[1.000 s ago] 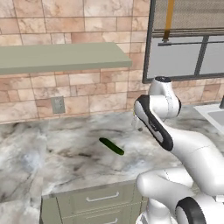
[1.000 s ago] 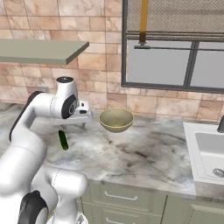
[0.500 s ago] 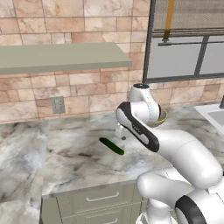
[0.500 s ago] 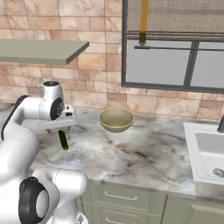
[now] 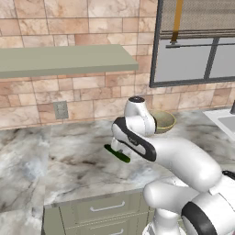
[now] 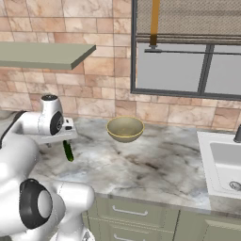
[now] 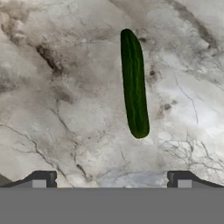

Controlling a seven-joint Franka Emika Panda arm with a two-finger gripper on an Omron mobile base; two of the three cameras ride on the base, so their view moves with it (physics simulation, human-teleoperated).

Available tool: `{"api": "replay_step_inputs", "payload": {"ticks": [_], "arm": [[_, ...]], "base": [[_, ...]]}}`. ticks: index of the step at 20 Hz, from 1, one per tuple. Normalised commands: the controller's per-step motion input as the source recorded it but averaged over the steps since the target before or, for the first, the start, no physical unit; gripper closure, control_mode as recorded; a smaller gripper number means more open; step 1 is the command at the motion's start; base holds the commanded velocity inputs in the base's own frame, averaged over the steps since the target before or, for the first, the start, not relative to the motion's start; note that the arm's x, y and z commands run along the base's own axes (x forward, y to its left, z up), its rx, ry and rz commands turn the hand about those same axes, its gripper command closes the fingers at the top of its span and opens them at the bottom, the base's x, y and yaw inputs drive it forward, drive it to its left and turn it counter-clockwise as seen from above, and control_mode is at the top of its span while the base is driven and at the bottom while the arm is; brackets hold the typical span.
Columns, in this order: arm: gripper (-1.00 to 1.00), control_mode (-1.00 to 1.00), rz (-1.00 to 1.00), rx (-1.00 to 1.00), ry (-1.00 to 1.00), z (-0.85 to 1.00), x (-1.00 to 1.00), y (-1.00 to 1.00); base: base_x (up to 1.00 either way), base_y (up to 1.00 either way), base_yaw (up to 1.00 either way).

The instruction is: Place the two vegetables and bowl onto the tray for setting up a vegetable dip station.

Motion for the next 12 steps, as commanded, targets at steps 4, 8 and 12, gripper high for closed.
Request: {"api": "replay_step_inputs", "payload": {"ticks": [4,8,12], "arm": [[-1.0,-1.0,0.0,0.0,0.0,-0.22,0.48,0.0],[-1.0,-1.0,0.0,0.0,0.0,-0.35,0.39,0.04],[-1.0,-1.0,0.0,0.0,0.0,-0.35,0.41,0.05]], "base": [[0.0,0.0,0.0],[0.0,0.0,0.0],[0.0,0.0,0.0]]}}
